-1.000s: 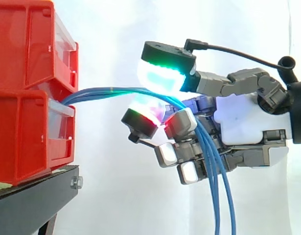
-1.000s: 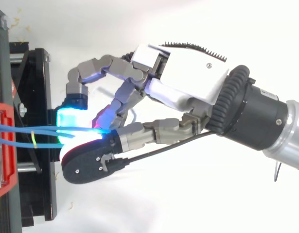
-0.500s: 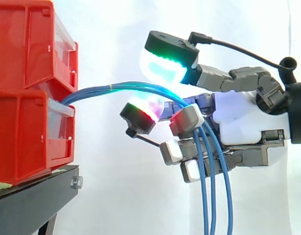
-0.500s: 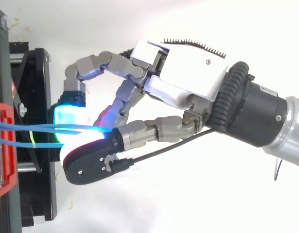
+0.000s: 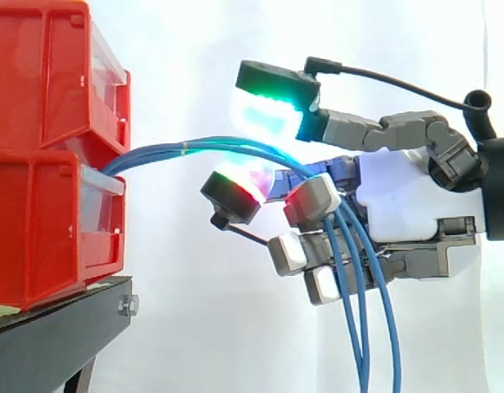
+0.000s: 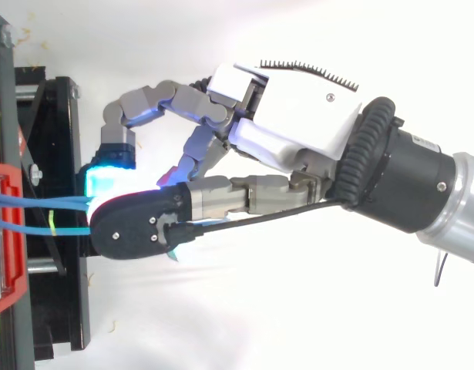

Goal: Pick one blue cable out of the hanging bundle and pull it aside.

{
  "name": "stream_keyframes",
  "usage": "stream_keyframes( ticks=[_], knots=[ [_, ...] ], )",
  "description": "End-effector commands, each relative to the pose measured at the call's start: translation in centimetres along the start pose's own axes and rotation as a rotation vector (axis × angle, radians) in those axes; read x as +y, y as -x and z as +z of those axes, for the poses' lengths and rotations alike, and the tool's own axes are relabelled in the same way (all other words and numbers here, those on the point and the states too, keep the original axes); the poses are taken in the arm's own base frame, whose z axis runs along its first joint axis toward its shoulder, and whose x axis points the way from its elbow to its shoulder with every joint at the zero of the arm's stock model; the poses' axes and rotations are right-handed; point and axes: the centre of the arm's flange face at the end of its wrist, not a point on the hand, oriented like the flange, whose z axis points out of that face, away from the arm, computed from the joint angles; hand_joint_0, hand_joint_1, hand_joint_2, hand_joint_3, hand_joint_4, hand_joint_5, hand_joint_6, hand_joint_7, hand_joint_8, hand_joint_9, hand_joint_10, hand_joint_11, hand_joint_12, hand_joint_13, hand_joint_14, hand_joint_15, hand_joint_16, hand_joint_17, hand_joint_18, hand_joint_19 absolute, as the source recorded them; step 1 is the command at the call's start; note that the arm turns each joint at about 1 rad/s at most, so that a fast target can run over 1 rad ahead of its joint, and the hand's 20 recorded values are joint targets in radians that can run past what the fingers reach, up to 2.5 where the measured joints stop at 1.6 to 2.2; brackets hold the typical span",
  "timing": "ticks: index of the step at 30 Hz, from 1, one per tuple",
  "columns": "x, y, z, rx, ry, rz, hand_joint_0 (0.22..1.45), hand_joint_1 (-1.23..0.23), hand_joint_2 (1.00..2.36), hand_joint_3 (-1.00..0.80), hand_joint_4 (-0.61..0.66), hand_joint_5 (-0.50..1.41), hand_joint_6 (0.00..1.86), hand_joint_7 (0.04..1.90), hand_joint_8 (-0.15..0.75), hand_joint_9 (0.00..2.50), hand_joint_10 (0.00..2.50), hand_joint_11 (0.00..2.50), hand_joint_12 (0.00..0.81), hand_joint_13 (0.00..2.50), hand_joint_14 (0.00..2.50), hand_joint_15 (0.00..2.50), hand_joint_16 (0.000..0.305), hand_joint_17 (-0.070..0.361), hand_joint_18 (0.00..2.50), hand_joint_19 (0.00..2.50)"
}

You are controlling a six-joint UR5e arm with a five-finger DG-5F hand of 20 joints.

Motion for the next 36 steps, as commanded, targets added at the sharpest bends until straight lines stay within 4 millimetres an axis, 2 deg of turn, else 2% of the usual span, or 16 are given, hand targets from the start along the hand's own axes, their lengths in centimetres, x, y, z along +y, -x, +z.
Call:
stream_keyframes(
  ticks=[1, 11, 15, 16, 18, 22, 27, 36],
  knots=[
    [-0.01, -0.04, -0.02, 0.001, 0.000, 0.001, 0.57, -0.65, 1.02, -0.30, 0.01, -0.08, 0.87, 1.22, 0.316, 1.40, 0.02, 0.95, 0.340, 1.16, 0.02, 0.77, 0.049, 0.111, 1.05, 0.77],
    [-0.02, -0.03, -0.03, 0.001, -0.002, 0.003, 0.59, -0.79, 1.02, -0.14, 0.10, -0.13, 0.91, 1.22, 0.329, 1.26, 0.02, 0.97, 0.360, 1.12, 0.03, 0.75, 0.054, 0.122, 1.07, 0.72],
    [-0.02, -0.03, -0.03, 0.001, -0.002, 0.003, 0.65, -0.84, 1.02, -0.11, 0.03, -0.14, 0.93, 1.28, 0.311, 1.24, 0.02, 0.99, 0.338, 1.10, 0.02, 0.75, 0.050, 0.113, 1.03, 0.70],
    [-0.13, -0.04, -0.01, 0.001, -0.003, 0.003, 0.68, -0.85, 1.02, -0.13, 0.01, -0.14, 0.93, 1.31, 0.309, 1.24, 0.02, 0.99, 0.331, 1.11, 0.02, 0.74, 0.050, 0.112, 1.03, 0.70],
    [-0.13, -0.04, -0.01, 0.001, -0.003, 0.003, 0.71, -0.85, 1.02, -0.21, -0.05, -0.14, 0.94, 1.27, 0.303, 1.25, 0.02, 0.99, 0.323, 1.11, 0.03, 0.75, 0.049, 0.110, 1.03, 0.70],
    [0.00, -0.03, -0.02, -0.001, 0.000, 0.004, 0.73, -0.85, 1.00, -0.50, -0.13, -0.13, 0.94, 1.25, 0.293, 1.25, 0.02, 0.97, 0.315, 1.11, 0.02, 0.73, 0.048, 0.108, 1.03, 0.67],
    [-0.02, 0.00, -0.03, -0.003, -0.002, 0.003, 0.71, -0.86, 1.00, -0.50, -0.20, -0.13, 0.95, 1.22, 0.284, 1.28, 0.02, 0.95, 0.309, 1.12, 0.03, 0.73, 0.046, 0.105, 1.03, 0.67],
    [-0.02, 0.00, -0.03, -0.003, -0.002, 0.003, 0.65, -0.85, 1.00, -0.50, -0.19, -0.10, 0.93, 1.13, 0.263, 1.32, 0.02, 0.90, 0.303, 1.14, 0.03, 0.73, 0.045, 0.101, 1.03, 0.69]
  ],
)
